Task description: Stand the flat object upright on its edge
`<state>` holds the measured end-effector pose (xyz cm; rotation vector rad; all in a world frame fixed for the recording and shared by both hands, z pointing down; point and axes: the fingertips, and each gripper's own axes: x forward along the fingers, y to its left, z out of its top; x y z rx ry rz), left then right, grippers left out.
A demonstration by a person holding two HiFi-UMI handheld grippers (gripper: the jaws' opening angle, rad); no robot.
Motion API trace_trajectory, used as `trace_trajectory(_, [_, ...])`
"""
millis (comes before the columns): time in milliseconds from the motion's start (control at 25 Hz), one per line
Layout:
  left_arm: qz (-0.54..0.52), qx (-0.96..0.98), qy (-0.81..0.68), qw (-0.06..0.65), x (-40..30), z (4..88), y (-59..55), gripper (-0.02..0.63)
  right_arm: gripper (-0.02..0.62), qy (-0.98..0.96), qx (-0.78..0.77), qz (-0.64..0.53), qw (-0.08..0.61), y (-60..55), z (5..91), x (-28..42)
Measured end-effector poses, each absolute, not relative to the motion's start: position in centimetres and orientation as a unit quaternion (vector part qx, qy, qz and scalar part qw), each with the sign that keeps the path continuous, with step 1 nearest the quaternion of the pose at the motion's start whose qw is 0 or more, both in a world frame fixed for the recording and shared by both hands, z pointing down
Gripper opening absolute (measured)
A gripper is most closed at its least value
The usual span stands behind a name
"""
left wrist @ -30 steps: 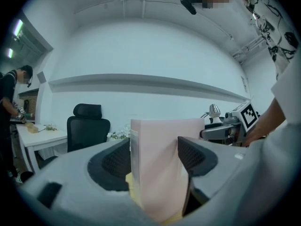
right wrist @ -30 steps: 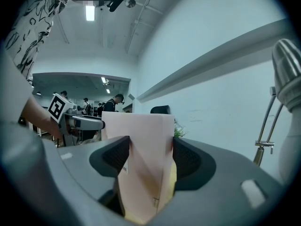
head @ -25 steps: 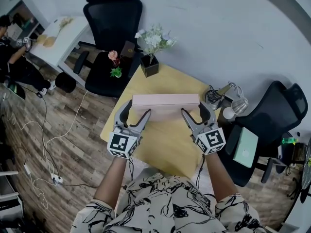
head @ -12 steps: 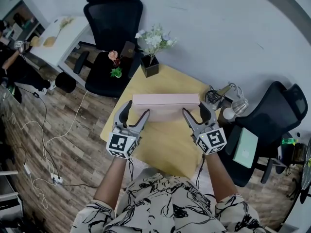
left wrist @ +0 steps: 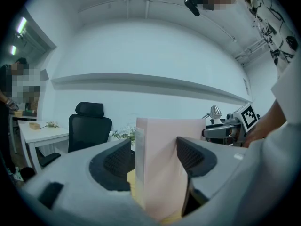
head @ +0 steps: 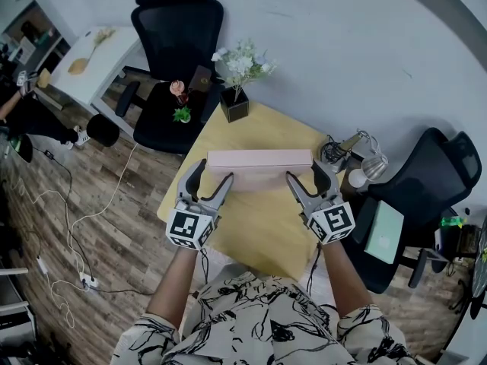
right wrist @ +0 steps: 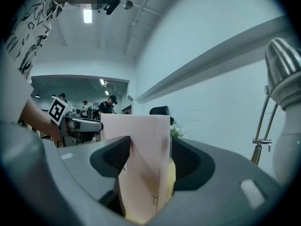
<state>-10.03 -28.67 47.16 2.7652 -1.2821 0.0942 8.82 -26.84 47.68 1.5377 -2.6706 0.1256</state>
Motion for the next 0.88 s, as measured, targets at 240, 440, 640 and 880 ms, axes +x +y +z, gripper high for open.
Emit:
trace_trajectory(240, [0.033, 0.906, -0.42, 0.044, -10.1, 47.1, -28.4, 0.302, 0.278, -0.865, 0.5, 0.039, 0.03, -26.6, 47.5, 8.8])
trace_trajectory(440, [0.032, 0.905, -0.422, 0.046, -10.3, 47.0, -28.3, 0.302, 0.278, -0.864, 0.501, 0.039, 0.031, -26.4, 47.4, 8.8])
trace_trajectory(640, [0.033, 0.904, -0.424, 0.045, -10.4, 47.1, -27.9, 0.302, 0.278, -0.864, 0.501, 0.04, 0.032, -26.0, 47.6, 8.8])
trace_trajectory(880, [0.032, 0.904, -0.424, 0.044, -10.6, 46.9, -27.6, 0.302, 0.278, -0.862, 0.505, 0.039, 0.033, -25.7, 47.5, 9.0])
